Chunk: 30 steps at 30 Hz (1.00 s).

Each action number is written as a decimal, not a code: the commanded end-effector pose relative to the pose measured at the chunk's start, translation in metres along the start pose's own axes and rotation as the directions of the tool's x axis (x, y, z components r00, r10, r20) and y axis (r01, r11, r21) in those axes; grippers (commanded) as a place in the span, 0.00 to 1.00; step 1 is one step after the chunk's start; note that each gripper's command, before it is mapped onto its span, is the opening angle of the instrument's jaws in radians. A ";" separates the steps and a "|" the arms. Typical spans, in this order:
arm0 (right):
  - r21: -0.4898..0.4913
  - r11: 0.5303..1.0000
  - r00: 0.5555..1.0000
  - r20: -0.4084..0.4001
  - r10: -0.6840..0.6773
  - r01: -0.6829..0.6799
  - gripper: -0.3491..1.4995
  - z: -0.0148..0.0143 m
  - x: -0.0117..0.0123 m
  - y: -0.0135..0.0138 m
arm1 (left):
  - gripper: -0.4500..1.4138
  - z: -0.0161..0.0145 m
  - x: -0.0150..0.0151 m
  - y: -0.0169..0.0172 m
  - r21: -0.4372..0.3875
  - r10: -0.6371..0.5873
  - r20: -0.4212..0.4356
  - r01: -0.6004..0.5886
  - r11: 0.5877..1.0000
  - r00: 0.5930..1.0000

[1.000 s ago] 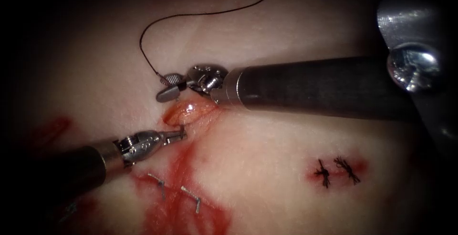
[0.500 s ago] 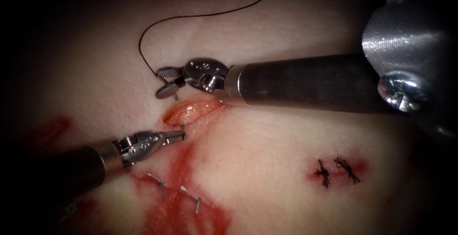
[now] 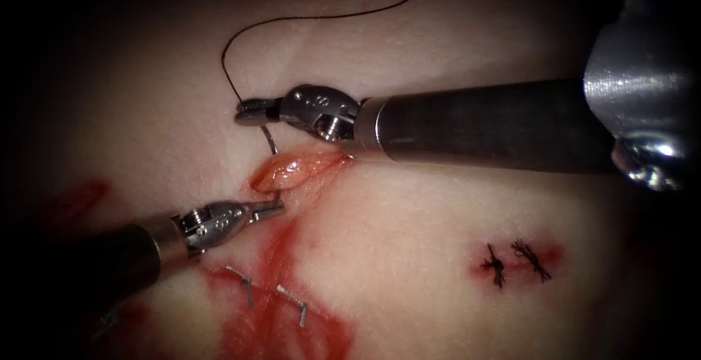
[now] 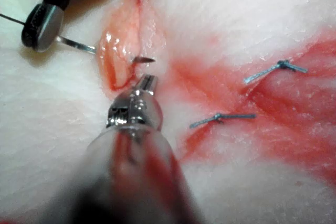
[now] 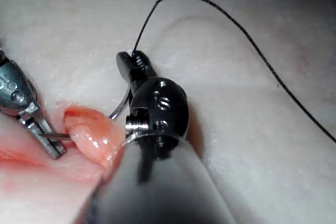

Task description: Wound Closure

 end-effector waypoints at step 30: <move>0.108 0.839 0.837 0.211 0.504 -0.533 0.00 -0.0017 -0.0040 -0.0028 | 0.00 0.0009 -0.0001 -0.0001 -0.001 0.001 -0.001 -0.001 1.000 1.000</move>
